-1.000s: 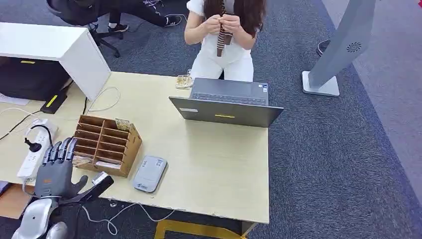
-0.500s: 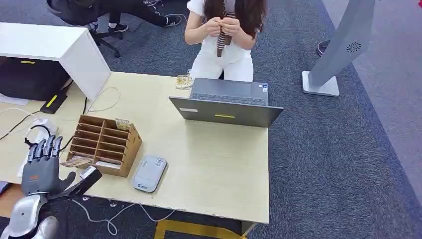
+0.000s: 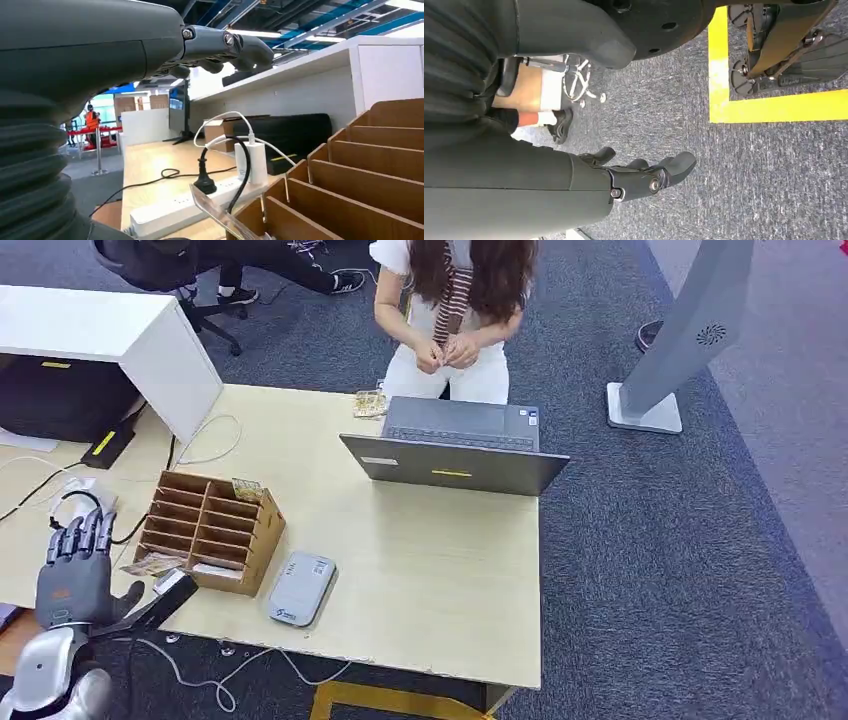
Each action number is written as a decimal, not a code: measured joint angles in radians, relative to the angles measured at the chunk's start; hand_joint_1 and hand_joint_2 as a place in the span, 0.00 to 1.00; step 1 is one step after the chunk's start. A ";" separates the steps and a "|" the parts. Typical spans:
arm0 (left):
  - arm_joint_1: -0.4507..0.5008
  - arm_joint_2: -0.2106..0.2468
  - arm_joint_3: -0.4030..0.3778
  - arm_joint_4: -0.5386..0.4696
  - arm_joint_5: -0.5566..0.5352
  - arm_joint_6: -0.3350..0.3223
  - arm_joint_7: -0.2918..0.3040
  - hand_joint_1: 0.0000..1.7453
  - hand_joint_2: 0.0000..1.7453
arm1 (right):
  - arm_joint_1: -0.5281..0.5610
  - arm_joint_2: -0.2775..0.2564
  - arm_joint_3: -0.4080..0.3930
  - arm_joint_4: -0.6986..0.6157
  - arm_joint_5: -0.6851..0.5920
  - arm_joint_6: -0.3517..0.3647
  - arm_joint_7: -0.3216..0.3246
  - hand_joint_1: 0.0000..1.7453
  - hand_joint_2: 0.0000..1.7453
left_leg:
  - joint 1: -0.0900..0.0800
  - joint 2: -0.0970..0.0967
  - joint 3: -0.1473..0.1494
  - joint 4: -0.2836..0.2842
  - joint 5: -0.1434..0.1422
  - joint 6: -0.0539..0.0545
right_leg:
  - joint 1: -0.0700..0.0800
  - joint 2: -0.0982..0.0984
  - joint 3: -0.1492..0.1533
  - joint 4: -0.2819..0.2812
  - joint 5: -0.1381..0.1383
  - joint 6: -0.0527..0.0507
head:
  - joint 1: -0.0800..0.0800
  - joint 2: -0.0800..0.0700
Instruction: Pass the card to the sensor for recognition and then transmit it.
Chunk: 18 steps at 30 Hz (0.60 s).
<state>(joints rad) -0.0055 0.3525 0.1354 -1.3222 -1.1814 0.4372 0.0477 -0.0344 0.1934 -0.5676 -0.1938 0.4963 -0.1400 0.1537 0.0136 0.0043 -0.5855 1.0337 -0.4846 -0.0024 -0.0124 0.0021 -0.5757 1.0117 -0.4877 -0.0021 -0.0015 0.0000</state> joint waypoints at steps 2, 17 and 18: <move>-0.002 0.000 0.000 0.003 -0.003 -0.003 -0.006 0.00 1.00 | 0.000 0.000 0.000 0.000 0.002 0.001 0.000 0.00 1.00 | 0.000 0.000 0.000 0.000 0.000 0.000 | 0.000 0.000 0.000 0.000 0.000 0.000 | 0.000 0.000; -0.033 -0.005 -0.022 0.031 -0.029 -0.047 -0.018 0.00 1.00 | -0.001 0.000 0.000 0.000 0.004 0.010 -0.005 0.00 1.00 | 0.000 0.000 0.000 0.000 0.000 0.000 | 0.000 0.000 0.000 0.000 0.000 0.000 | 0.000 0.000; -0.033 -0.005 -0.024 0.032 -0.029 -0.048 -0.018 0.00 1.00 | -0.001 0.000 0.000 0.000 0.004 0.010 -0.005 0.00 1.00 | 0.000 0.000 0.000 0.000 0.000 0.000 | 0.000 0.000 0.000 0.000 0.000 0.000 | 0.000 0.000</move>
<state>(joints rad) -0.0389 0.3471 0.1118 -1.2901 -1.2108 0.3895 0.0294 -0.0352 0.1930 -0.5676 -0.1938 0.5001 -0.1297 0.1484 0.0136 0.0046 -0.5854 1.0338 -0.4846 -0.0024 -0.0124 0.0026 -0.5759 1.0117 -0.4877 -0.0021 -0.0015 0.0000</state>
